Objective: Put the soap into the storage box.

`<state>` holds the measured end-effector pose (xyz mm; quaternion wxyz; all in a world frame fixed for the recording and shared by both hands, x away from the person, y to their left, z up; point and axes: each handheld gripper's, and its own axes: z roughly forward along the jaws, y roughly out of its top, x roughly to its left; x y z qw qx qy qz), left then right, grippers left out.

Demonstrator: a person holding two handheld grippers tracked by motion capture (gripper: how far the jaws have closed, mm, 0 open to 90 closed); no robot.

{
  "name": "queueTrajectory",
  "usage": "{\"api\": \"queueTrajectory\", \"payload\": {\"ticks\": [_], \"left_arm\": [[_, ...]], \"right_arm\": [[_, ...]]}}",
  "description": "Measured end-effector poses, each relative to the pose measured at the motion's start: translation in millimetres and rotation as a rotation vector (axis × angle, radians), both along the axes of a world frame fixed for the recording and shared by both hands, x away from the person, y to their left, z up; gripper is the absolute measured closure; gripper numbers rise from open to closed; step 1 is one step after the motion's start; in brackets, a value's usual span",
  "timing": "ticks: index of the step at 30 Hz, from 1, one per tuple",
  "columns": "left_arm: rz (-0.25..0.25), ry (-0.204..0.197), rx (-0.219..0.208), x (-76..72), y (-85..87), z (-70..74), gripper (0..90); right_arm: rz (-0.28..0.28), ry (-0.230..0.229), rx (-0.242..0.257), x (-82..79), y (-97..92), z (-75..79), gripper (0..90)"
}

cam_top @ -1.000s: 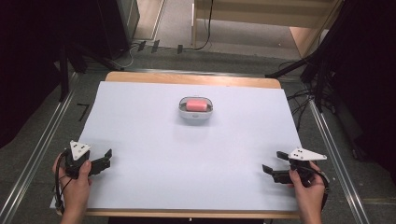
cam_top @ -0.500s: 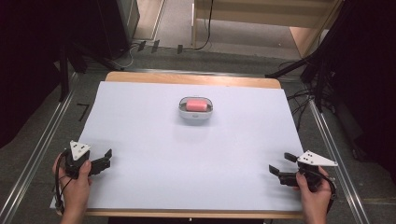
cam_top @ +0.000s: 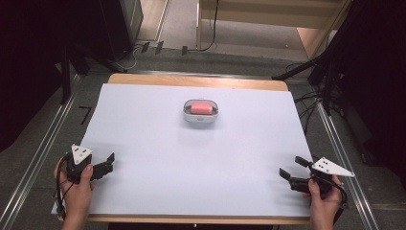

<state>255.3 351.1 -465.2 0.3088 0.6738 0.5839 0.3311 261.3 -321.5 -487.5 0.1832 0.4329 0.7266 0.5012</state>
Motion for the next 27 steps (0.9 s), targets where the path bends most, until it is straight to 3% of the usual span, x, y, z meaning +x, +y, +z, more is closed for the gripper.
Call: {"api": "queueTrajectory", "payload": {"ticks": [9,15,20,27], "left_arm": [[-0.002,0.000,0.004,0.2,-0.3,-0.1,13.6],[-0.001,-0.006,0.005,-0.3,-0.6,-0.2,13.7],[0.000,-0.008,0.006,-0.3,-0.8,-0.3,13.7],[-0.001,-0.011,0.009,-0.8,-1.0,-0.2,13.6]], "right_arm": [[-0.004,0.015,0.006,1.8,-0.4,-0.3,13.6],[-0.067,-0.009,-0.007,-1.3,0.2,0.2,12.8],[-0.096,-0.020,0.014,-2.8,-2.2,0.1,7.4],[-0.116,-0.011,-0.003,-2.5,-0.6,0.4,2.1]]}}
